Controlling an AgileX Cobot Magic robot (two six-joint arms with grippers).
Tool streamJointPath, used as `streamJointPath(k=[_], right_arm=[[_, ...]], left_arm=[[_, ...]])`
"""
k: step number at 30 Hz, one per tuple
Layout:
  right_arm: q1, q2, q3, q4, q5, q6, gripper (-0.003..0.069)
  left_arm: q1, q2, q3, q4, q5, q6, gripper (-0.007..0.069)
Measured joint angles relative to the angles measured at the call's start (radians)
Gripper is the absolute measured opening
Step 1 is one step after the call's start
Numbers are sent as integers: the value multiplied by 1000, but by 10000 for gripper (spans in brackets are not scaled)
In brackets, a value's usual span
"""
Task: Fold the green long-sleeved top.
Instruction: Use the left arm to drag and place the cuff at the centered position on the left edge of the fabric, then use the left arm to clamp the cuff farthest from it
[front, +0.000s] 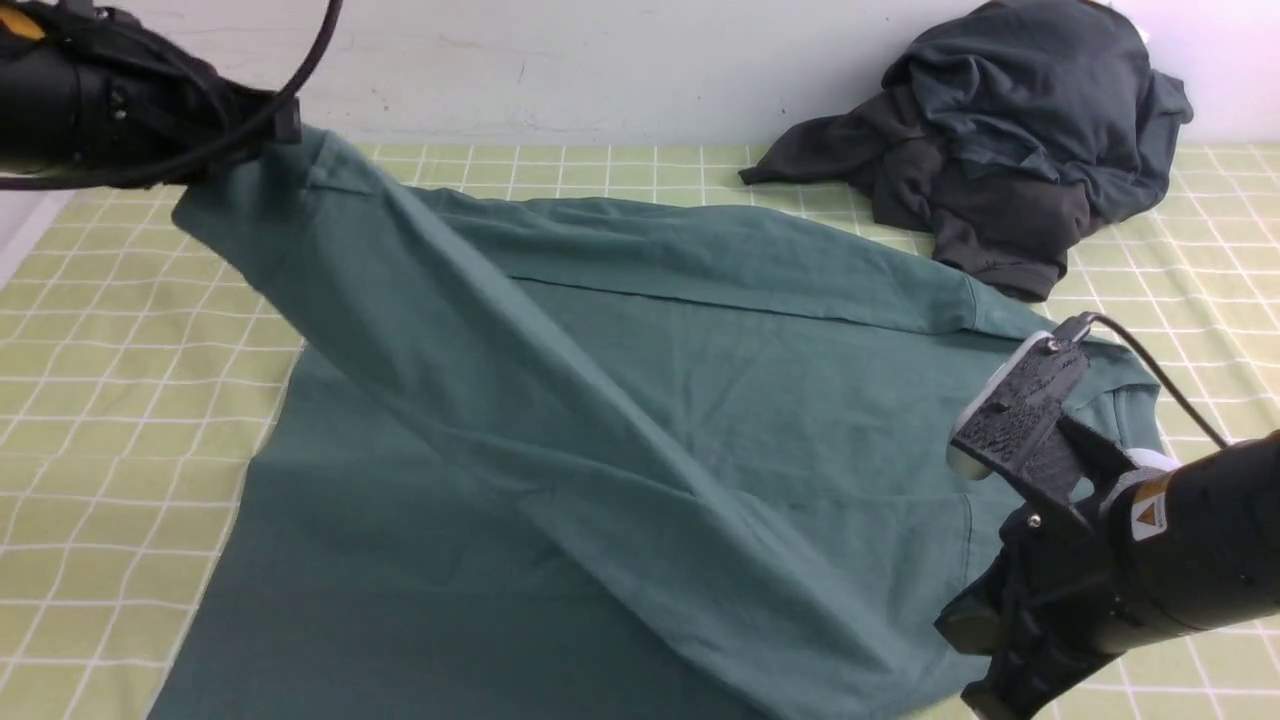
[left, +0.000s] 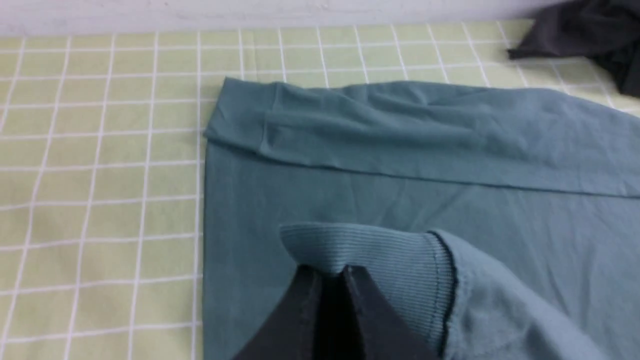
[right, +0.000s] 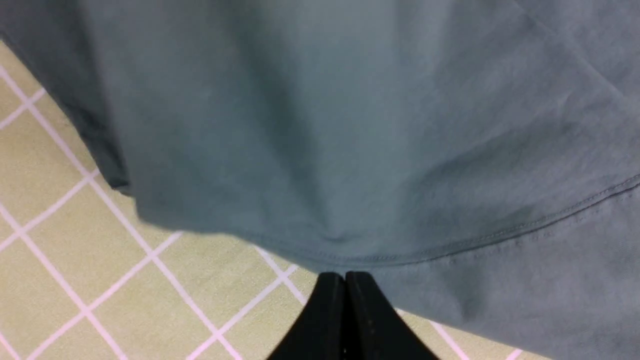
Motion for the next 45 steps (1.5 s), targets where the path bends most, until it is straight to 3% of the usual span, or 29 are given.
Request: streamJointPath(k=[8,12,16,20,25,31,35,40,42,45], right_arm=[[0,0,0,-1,-1,0,-14],[0,0,0,-1,-10,0,-14],[0,0,0,-1,-19,0,-14],[0,0,0,16,-25,0,-14],[0,4,0,38,-38,-1,-14],[0,46,0,47,-45,-4,-14],[0,71,0,68,-51,-5,-14],[0,73,0,93,-62,-42,-14],[0,74,0,98,-66,-70,-14],[0,74,0,99,-66,-82,-14]], left_arm=[[41,358,-65,57,-1,-22,21],[64,513,-192,68,59,-32,64],[64,660,-432,72,233,11,216],[64,781,-690,73,284,25,329],[64,923,-930,84,265,6,347],[64,1103,-1108,100,188,-122,347],[64,1177,-1132,122,149,-175,311],[64,1196,-1135,130,130,-175,148],[64,1196,-1135,130,130,-175,44],[61,1190,-1135,130,129,-175,5]])
